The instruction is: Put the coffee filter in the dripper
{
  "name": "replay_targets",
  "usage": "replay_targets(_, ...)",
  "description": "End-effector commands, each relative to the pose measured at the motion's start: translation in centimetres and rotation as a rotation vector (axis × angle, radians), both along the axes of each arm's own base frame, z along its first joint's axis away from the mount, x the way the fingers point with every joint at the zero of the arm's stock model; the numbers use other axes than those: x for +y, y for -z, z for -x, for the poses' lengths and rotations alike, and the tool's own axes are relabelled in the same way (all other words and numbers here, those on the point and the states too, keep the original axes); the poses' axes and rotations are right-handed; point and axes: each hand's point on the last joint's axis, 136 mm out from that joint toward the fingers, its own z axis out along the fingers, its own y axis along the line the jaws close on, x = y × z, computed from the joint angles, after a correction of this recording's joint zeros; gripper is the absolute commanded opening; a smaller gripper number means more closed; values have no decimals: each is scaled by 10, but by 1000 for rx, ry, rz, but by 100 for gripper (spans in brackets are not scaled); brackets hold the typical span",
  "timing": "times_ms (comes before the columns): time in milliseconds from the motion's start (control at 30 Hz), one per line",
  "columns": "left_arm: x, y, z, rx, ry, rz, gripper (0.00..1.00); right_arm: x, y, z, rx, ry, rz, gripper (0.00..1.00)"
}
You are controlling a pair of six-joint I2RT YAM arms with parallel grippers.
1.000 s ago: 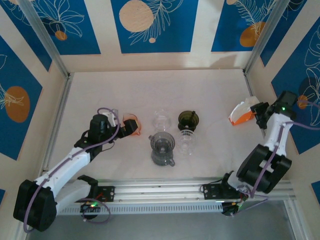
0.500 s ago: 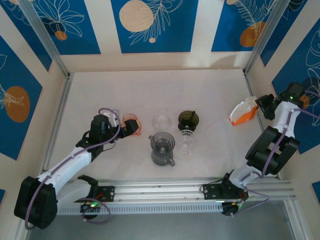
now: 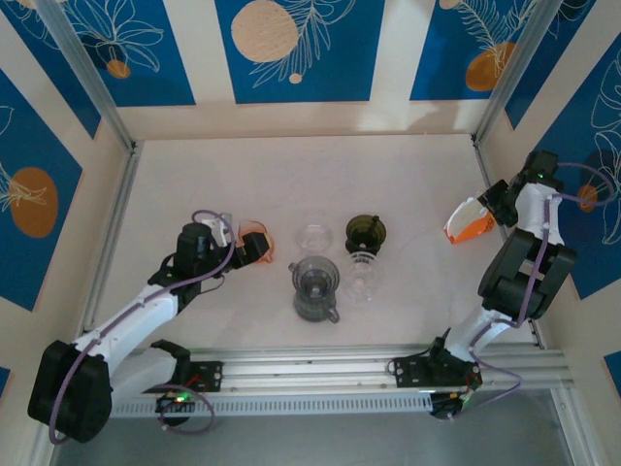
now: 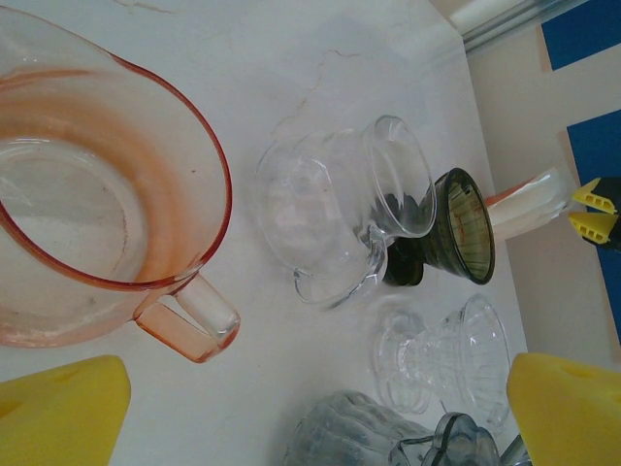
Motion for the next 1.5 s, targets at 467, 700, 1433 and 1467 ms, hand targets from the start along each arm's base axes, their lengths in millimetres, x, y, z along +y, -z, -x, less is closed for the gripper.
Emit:
replay_targets(467,-3,-4,0,-10,14,3,100,-18,11,7,110,49,99,25)
replay_targets(700,-3,-2,-1,-4,13,3,100,-10,7,0,104,-26,141,12)
replay_targets(1433,-3,0,1,18,13,-2,100,175,-26,-113,-146,-886,471,12)
replay_targets(1467,-2,-1,1,16,12,-2,100,181,-23,-116,-140,-907,473,12)
